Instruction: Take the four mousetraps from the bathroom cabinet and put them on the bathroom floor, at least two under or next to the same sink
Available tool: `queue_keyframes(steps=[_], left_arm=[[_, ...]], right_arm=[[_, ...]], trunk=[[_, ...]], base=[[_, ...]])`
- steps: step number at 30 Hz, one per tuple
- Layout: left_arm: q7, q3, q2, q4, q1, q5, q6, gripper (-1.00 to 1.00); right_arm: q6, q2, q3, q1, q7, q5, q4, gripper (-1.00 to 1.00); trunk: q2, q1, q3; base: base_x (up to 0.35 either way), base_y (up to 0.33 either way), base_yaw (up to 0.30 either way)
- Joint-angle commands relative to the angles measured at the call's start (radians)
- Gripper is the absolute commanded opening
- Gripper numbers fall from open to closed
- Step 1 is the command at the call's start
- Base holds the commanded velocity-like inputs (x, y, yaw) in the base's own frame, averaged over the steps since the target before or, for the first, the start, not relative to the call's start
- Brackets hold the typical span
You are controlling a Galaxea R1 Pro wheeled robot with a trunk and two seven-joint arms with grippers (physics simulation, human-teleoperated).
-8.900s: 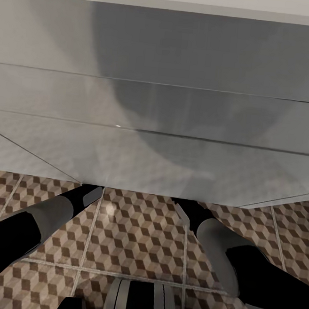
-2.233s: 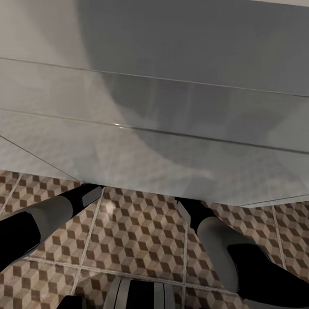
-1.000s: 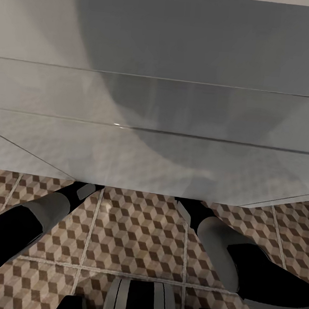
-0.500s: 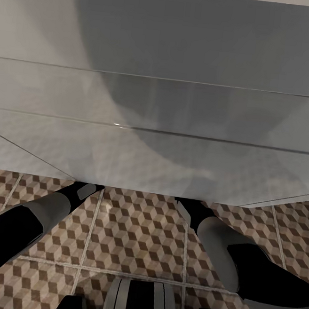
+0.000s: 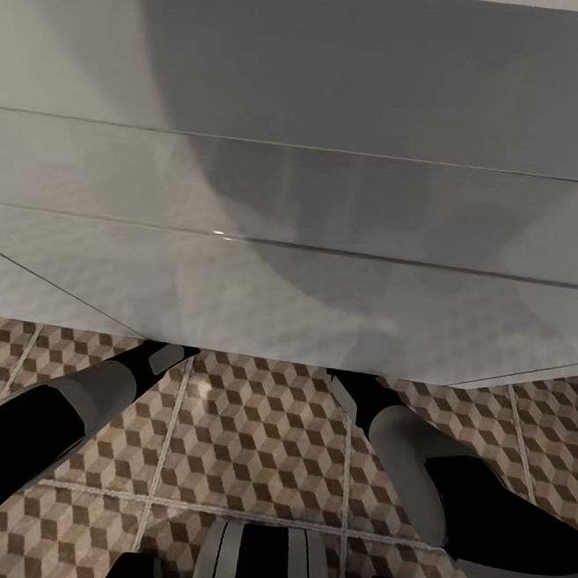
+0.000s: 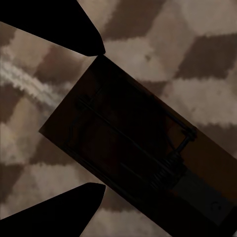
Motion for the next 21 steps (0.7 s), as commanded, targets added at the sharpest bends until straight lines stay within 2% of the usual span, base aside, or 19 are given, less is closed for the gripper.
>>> queue_keyframes(steps=[1,21], left_arm=[[0.008,-0.004,0.001,-0.004,-0.061,0.005,0.004,-1.00],[0.008,-0.004,0.002,-0.004,-0.061,0.007,0.000,-1.00]], right_arm=[[0.010,0.000,0.006,-0.078,-0.004,-0.001,-0.003,1.00],[0.010,0.000,0.006,-0.077,-0.004,-0.001,-0.003,1.00]], trunk=[[0.000,0.000,0.000],[0.000,0.000,0.000]], base=[[0.000,0.000,0.000],[0.000,0.000,0.000]])
